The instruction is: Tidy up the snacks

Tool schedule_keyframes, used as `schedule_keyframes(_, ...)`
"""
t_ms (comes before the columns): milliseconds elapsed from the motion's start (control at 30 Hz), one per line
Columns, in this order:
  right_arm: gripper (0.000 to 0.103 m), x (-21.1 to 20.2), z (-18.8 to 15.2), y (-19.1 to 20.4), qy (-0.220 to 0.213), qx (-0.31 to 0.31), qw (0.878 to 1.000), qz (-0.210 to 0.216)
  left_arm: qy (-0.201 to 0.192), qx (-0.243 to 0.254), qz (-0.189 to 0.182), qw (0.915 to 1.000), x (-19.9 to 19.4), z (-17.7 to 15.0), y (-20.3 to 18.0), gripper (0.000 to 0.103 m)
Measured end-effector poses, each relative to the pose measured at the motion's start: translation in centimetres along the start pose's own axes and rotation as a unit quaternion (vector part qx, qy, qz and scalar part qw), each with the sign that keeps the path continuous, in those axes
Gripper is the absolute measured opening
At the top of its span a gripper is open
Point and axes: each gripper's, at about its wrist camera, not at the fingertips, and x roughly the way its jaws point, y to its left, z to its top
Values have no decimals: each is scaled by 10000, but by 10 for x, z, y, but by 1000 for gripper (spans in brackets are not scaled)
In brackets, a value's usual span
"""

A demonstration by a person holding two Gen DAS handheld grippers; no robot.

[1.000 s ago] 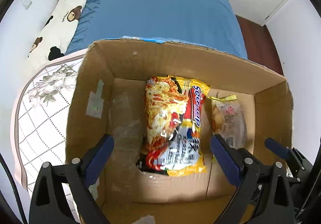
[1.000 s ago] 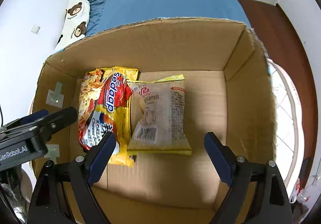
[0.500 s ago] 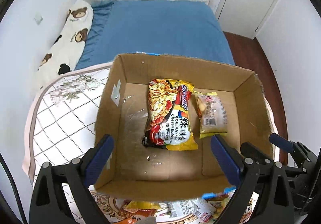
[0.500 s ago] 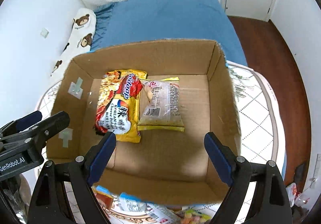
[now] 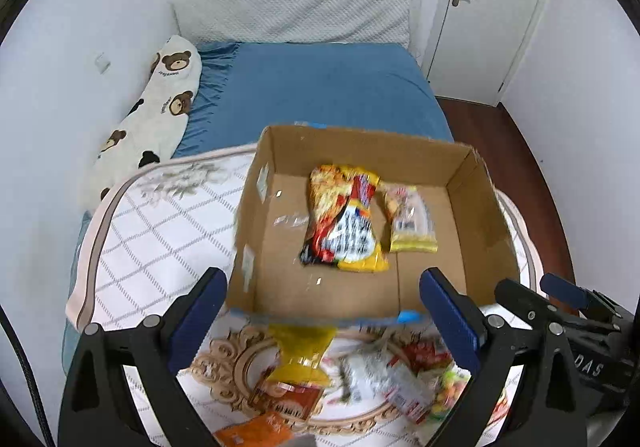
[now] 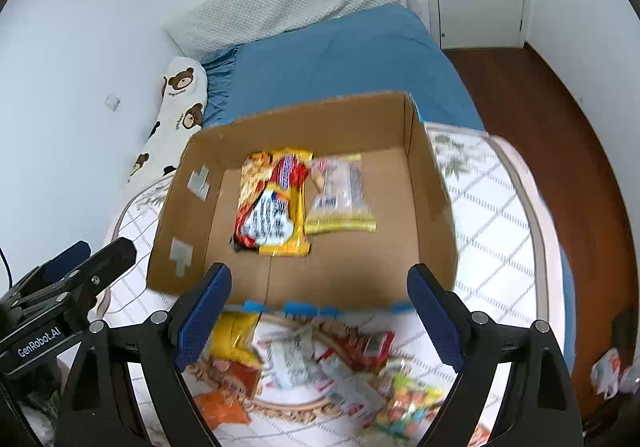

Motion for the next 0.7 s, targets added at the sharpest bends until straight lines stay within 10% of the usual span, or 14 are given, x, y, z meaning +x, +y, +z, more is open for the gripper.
schedule_keyframes(433, 92, 64, -151, -31, 1473, 196, 9889, -55, 1873, 765, 571, 9777, 81, -183, 61, 99)
schedule_keyframes(700, 92, 96, -227, -60, 2379, 6, 9682, -770, 2581, 2965, 921, 9149, 147, -272, 34, 99)
